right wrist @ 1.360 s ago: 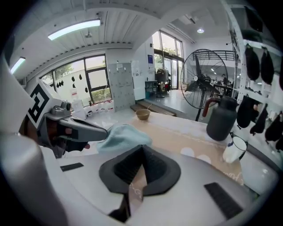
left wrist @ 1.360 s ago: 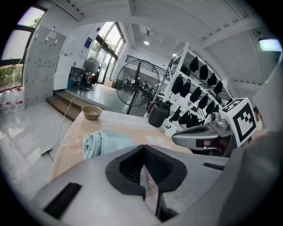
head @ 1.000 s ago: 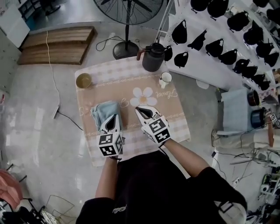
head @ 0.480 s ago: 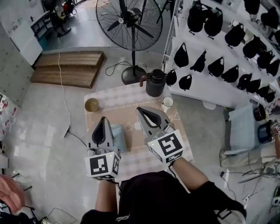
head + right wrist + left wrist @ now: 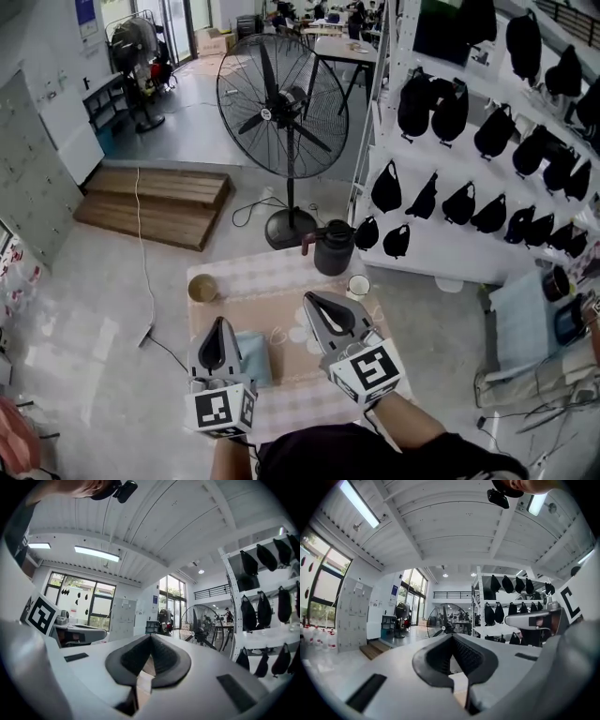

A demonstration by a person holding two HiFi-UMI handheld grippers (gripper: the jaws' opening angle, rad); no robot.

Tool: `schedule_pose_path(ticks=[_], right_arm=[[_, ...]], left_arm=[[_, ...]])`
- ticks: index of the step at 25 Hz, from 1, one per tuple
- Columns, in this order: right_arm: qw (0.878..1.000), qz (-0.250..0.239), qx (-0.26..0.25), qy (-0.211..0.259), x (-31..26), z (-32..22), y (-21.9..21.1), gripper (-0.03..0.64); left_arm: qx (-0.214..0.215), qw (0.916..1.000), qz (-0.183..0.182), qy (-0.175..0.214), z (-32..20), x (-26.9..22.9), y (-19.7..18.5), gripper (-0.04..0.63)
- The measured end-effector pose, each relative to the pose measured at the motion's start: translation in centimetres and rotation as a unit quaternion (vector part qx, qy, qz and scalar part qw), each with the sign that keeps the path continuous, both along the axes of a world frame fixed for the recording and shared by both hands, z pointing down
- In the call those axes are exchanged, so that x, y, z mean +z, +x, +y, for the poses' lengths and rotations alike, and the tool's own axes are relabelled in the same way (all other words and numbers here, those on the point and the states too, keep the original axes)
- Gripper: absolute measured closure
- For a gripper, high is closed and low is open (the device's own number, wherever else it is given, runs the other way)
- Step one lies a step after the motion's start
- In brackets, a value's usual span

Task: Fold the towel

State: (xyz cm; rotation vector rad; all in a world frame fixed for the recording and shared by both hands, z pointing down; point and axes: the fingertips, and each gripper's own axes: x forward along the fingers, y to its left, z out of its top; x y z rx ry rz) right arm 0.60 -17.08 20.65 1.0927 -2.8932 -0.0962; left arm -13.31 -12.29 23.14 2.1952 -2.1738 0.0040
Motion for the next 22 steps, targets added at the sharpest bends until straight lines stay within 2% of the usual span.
schedule_pose_path(ticks=[5, 9, 12, 22], right_arm=[[1.000, 0.010, 0.000, 0.018, -0.7, -0.2, 0.5, 0.615], [1.000, 0.005, -0.004, 0.016, -0.9, 0.2, 0.6, 0.615], [1.000, 0.000, -0.003, 0.021, -1.5, 0.2, 0.8, 0.615], [0.999, 0.016, -0.001, 0.037, -1.6, 0.4, 1.0, 0.616]], left_arm=[[0.013, 0.9998, -0.003, 0.018, -0.4, -1.0, 1.0, 0.591], [0.020, 0.9994, 0.009, 0.025, 0.0, -1.8, 1.4, 0.591], [0.018, 0.9993, -0.002, 0.034, 0.0, -2.4, 1.5, 0.591], [0.030, 0.9992, 0.002, 0.027, -0.4, -1.6, 2.5, 0.591]])
